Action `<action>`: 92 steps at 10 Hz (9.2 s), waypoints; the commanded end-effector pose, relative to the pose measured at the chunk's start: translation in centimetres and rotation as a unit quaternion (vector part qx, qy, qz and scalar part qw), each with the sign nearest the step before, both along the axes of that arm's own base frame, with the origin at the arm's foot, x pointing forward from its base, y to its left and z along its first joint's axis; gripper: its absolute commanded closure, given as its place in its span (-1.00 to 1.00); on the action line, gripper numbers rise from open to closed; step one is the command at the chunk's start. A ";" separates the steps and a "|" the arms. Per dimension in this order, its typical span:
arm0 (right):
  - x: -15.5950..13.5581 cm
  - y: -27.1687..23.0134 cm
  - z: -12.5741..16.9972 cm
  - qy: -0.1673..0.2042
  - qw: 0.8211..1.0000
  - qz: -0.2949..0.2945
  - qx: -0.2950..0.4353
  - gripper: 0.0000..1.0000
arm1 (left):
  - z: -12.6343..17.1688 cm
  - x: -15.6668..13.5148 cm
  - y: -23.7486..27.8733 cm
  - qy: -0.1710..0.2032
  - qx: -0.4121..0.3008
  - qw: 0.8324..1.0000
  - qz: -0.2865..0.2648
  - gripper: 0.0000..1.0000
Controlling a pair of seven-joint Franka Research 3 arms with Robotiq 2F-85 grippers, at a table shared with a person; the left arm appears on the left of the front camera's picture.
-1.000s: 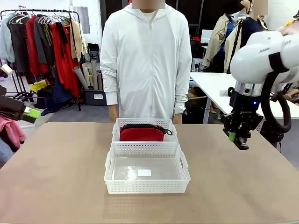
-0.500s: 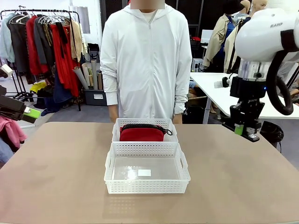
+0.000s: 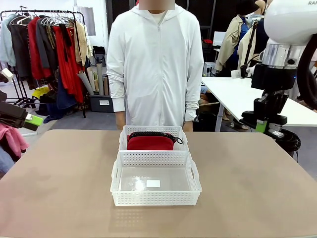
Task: Distribute items into two baskets.
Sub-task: Pick up the Stapler that the person points to, then place the picked Stapler into the Organizing basket as instructed by the person.
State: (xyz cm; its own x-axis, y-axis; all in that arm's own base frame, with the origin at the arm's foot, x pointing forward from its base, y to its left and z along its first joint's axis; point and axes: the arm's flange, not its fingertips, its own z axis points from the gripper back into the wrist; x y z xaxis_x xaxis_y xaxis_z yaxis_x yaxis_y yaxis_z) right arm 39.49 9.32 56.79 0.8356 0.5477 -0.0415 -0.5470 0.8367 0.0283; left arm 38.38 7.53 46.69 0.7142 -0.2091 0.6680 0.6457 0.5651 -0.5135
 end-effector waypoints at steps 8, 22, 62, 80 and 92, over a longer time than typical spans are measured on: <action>-0.1 0.0 0.1 0.002 1.000 0.005 0.001 1.00 | 0.1 -0.1 0.0 -0.001 -0.007 1.000 0.000 -1.00; 0.8 1.1 -0.3 0.011 1.000 0.026 0.005 1.00 | 0.1 -0.1 0.0 -0.001 -0.007 1.000 0.000 -1.00; 4.3 28.7 -23.1 0.004 0.889 0.458 -0.014 1.00 | 0.1 -0.1 0.0 -0.001 -0.007 1.000 0.000 -1.00; 5.0 28.9 -24.5 0.024 0.889 0.457 0.014 -1.00 | 0.1 -0.1 0.0 -0.001 -0.007 1.000 0.000 -1.00; 4.6 28.9 -21.0 -0.011 0.895 0.446 -0.001 -1.00 | 0.1 -0.1 0.0 -0.001 -0.007 1.000 0.000 -1.00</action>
